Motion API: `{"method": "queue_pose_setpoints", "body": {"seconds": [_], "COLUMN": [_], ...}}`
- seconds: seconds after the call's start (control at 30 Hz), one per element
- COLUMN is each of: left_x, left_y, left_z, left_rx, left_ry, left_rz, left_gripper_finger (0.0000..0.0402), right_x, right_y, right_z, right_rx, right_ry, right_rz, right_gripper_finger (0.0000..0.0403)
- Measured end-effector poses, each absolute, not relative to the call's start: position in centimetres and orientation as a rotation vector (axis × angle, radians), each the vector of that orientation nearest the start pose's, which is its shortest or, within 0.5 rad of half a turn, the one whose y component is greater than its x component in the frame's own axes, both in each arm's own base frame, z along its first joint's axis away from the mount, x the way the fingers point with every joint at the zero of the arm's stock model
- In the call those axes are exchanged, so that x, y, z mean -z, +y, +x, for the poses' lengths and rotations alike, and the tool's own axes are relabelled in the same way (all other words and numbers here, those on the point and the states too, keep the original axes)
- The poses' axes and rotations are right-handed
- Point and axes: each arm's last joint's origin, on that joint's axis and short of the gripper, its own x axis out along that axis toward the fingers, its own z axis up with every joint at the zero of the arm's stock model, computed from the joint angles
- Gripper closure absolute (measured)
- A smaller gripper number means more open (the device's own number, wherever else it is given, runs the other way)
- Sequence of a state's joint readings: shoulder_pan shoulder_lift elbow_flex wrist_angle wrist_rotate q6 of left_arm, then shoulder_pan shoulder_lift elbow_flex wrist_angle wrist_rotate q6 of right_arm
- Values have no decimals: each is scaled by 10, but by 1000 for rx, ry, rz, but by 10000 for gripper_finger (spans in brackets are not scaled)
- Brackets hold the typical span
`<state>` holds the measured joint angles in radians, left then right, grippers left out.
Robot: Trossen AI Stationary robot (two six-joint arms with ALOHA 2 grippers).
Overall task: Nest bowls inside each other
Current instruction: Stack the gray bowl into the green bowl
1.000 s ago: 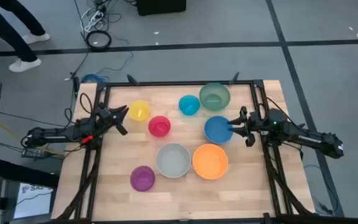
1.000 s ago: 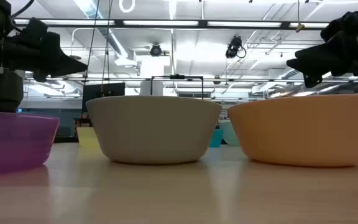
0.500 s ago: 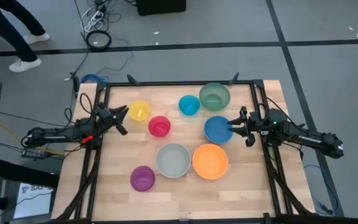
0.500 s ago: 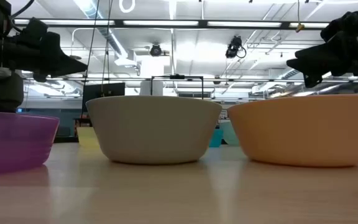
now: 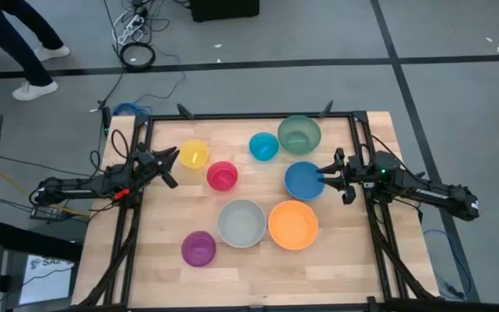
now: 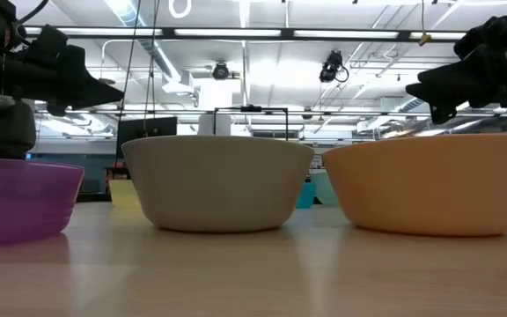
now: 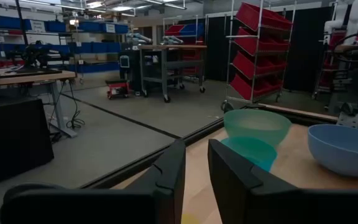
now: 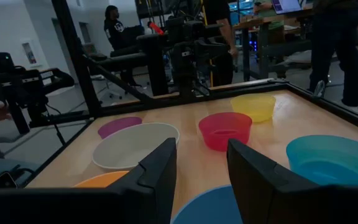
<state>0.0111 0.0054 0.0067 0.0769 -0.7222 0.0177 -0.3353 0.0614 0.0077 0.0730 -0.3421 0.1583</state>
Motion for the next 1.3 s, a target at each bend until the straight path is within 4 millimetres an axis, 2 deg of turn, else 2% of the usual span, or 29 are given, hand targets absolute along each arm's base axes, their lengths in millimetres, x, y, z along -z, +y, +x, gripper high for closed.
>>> {"method": "queue_pose_setpoints", "body": {"seconds": [0.2,0.33,0.43,0.53,0.63,0.9,1.07,1.2,1.3], "left_x": [-172,-173,-177,-183,-188,-196,-196,-196,-196], "left_y": [20,20,20,19,19,19,19,19,19], "left_z": [90,90,90,90,88,86,86,86,86], "left_rx": [-733,-733,-692,-608,-572,-542,-545,-587,-581], "left_ry": [-68,-82,-194,-352,-452,-541,-537,-507,-514], "left_rz": [-11,-24,-233,-533,-683,-718,-708,-619,-645], "left_gripper_finger": [323,323,323,323,323,323,323,323,323], "right_x": [-174,-187,-200,-214,-224,-240,-240,-241,-241], "right_y": [-24,-22,-21,-19,-17,-13,-13,-13,-13], "right_z": [97,95,91,85,79,69,68,68,68], "right_rx": [-3,-48,-93,-141,-173,-250,-261,-257,-244], "right_ry": [-73,-202,-335,-473,-588,-718,-721,-723,-731], "right_rz": [135,332,400,347,300,341,360,351,356], "right_gripper_finger": [270,270,270,270,270,270,270,270,270]}}
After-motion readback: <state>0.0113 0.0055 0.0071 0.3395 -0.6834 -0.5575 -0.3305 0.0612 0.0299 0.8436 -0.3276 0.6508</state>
